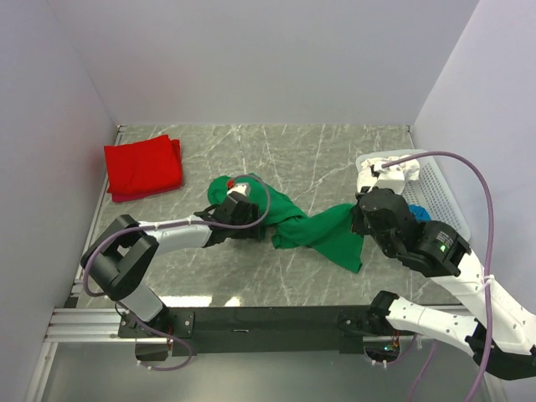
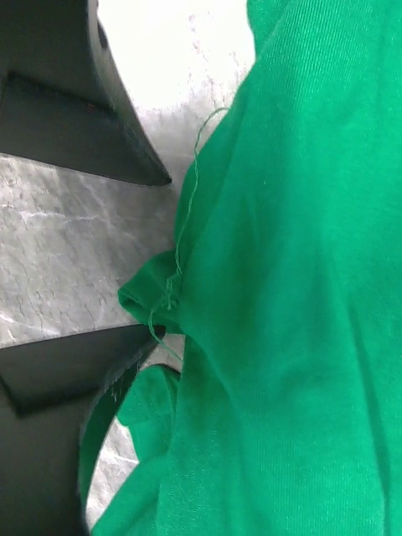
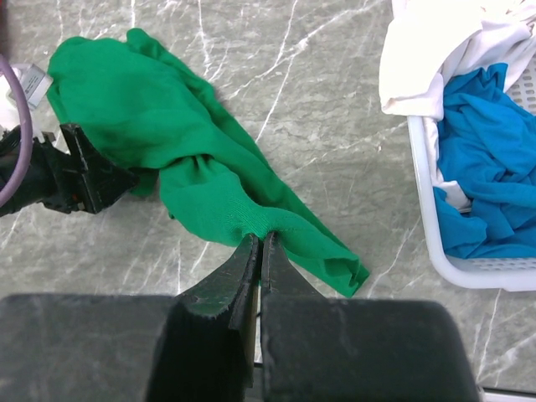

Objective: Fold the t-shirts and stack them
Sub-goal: Flatten the tshirt out

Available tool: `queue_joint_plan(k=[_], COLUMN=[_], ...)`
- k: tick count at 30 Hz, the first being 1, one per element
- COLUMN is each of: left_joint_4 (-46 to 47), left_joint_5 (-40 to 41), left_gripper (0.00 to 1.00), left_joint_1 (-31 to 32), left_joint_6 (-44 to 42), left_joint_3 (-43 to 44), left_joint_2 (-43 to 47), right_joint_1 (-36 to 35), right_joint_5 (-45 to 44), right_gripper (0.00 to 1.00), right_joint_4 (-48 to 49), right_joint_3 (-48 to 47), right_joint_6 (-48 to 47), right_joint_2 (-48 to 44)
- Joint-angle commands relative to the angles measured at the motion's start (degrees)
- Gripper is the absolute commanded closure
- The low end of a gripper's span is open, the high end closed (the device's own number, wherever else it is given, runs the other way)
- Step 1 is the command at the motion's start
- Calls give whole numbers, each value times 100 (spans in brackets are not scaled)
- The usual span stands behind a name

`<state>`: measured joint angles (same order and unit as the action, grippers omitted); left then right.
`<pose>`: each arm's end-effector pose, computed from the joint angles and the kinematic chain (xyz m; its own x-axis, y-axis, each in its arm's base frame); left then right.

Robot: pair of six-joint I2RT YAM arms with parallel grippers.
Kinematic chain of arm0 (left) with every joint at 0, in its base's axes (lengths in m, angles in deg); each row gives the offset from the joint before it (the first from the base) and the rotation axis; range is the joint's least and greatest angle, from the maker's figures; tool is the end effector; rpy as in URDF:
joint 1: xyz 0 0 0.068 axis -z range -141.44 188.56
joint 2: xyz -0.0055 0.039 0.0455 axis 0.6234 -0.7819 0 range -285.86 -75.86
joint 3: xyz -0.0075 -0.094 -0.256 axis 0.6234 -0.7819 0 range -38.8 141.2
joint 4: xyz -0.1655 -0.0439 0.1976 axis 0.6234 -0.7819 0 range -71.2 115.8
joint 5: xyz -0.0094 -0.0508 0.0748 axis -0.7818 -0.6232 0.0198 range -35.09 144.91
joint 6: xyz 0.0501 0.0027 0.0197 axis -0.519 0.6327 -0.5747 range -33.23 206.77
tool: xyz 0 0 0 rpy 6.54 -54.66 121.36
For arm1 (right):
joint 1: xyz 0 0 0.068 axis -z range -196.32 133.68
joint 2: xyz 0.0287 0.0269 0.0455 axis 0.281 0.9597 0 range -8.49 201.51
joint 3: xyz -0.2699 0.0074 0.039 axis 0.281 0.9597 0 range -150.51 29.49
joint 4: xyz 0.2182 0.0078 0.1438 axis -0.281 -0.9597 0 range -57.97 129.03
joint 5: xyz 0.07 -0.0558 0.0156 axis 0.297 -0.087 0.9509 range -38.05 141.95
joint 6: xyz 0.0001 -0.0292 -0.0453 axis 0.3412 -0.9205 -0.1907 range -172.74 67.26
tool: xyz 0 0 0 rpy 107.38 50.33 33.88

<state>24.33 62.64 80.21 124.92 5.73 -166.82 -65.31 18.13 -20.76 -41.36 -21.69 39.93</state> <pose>0.2350 -0.2024 0.1603 -0.8011 -0.1068 -0.5889 0.1223 0.9340 -0.3357 0.1006 0.0856 0.3971 -0.5146 0.0611 -0.8552 -0.0830 0.9892 0.1206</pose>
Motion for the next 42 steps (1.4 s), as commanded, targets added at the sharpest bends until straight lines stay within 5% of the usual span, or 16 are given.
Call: queue_joint_plan(k=[1, 5, 7, 8, 9, 14, 21, 28, 42], left_joint_4=[103, 252, 305, 306, 236, -694, -1820, -2357, -2489], left_joint_5=[89, 124, 150, 185, 246, 1439, 2127, 2260, 2312], left_gripper=[32, 47, 71, 96, 100, 100, 100, 100, 100], left_joint_1=[54, 54, 54, 54, 54, -7, -534, -1404, -1511], left_joint_6=[-80, -150, -168, -168, -168, -440, -747, -774, -739], left_joint_3=[213, 293, 310, 328, 328, 793, 1391, 1304, 1295], left_joint_2=[-71, -220, -264, -256, -256, 428, 2018, 2749, 3013], right_joint_1=[-23, -14, -23, -23, -23, -31, -312, -1480, -2122], right_joint_5=[-107, -45, -28, -10, 7, 516, 1711, 2169, 2995], right_gripper=[100, 100, 100, 100, 100, 100, 100, 100, 97], right_joint_4=[187, 248, 257, 292, 310, 608, 1557, 2349, 2700], right_joint_3=[1, 53, 115, 141, 168, 624, 2109, 2928, 3006], right_joint_6=[15, 15, 24, 15, 7, 6, 559, 1193, 1009], right_joint_2=[-70, -44, -35, -43, -44, -9, 185, 921, 1724])
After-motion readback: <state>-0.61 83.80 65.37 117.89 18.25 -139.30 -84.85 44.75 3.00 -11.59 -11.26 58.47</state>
